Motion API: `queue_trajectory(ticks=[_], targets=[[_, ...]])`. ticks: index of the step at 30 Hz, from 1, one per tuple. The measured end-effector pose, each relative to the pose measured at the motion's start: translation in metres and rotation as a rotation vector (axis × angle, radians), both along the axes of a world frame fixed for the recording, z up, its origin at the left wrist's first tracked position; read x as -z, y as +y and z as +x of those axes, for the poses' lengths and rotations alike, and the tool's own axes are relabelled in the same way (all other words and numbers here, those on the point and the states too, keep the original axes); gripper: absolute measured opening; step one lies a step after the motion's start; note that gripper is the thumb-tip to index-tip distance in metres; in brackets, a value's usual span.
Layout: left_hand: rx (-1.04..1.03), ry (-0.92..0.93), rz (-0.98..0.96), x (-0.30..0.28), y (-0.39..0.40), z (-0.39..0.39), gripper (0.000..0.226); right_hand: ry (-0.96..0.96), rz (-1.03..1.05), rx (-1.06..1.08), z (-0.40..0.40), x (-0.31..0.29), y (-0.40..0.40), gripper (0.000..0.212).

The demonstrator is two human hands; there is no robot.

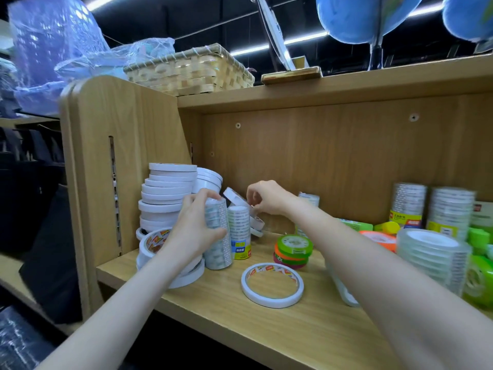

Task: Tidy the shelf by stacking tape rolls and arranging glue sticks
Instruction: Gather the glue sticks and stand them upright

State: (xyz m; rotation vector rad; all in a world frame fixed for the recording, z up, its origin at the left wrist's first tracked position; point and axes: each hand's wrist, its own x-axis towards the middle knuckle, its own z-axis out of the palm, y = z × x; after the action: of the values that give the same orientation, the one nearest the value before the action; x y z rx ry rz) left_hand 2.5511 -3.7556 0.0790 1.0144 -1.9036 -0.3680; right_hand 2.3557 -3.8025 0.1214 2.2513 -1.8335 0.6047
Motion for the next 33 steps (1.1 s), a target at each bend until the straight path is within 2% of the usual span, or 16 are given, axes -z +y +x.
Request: queue_trajectory(ticks=[3, 6, 8, 10, 11, 14, 20, 23, 25, 27, 28, 30, 32, 33], targets=[[0.028, 0.052, 0.069, -0.004, -0.002, 0.003, 0.039, -0.208, 0.004, -0.029, -0.002, -0.007, 0.004, 0.031], [0.063, 0.105, 0.115, -0.005, -0.004, 0.006, 0.034, -0.207, 0.035, 0.025, -0.005, -0.014, 0.012, 0.028], [0.077, 0.105, 0.131, -0.005, -0.006, 0.007, 0.034, -0.344, 0.138, -0.014, -0.004, -0.018, 0.023, 0.017], [0.075, 0.095, 0.123, -0.005, -0.006, 0.007, 0.034, -0.496, 0.318, -0.168, 0.001, -0.018, 0.035, 0.020], [0.069, 0.088, 0.113, -0.005, -0.006, 0.006, 0.034, -0.494, 0.397, -0.226, 0.003, -0.017, 0.038, 0.025], [0.062, 0.089, 0.112, -0.005, -0.006, 0.005, 0.035, -0.317, 0.445, -0.243, 0.021, -0.004, 0.038, 0.037], [0.081, 0.132, 0.175, -0.005, -0.005, 0.007, 0.032, -0.233, 0.338, -0.029, 0.012, -0.025, 0.048, 0.038], [0.094, 0.182, 0.215, -0.007, -0.003, 0.007, 0.031, 0.116, 0.210, 0.227, 0.004, -0.023, 0.055, 0.041], [0.108, 0.220, 0.243, -0.008, -0.001, 0.007, 0.031, 0.370, 0.139, 0.359, 0.004, -0.014, 0.055, 0.035], [0.124, 0.273, 0.271, -0.007, 0.000, 0.008, 0.031, 0.491, 0.053, 0.385, 0.005, -0.008, 0.049, 0.032], [0.127, 0.310, 0.277, -0.007, 0.000, 0.009, 0.032, 0.469, 0.002, 0.359, 0.006, -0.007, 0.045, 0.036], [0.138, 0.401, 0.284, -0.005, -0.001, 0.011, 0.034, 0.308, -0.055, 0.239, 0.011, -0.007, 0.037, 0.050], [0.145, 0.497, 0.292, -0.005, -0.001, 0.011, 0.035, 0.135, 0.062, 0.104, 0.019, -0.004, 0.028, 0.078], [0.143, 0.528, 0.295, -0.005, -0.001, 0.011, 0.035, 0.128, 0.141, 0.077, 0.023, 0.001, 0.024, 0.092]])
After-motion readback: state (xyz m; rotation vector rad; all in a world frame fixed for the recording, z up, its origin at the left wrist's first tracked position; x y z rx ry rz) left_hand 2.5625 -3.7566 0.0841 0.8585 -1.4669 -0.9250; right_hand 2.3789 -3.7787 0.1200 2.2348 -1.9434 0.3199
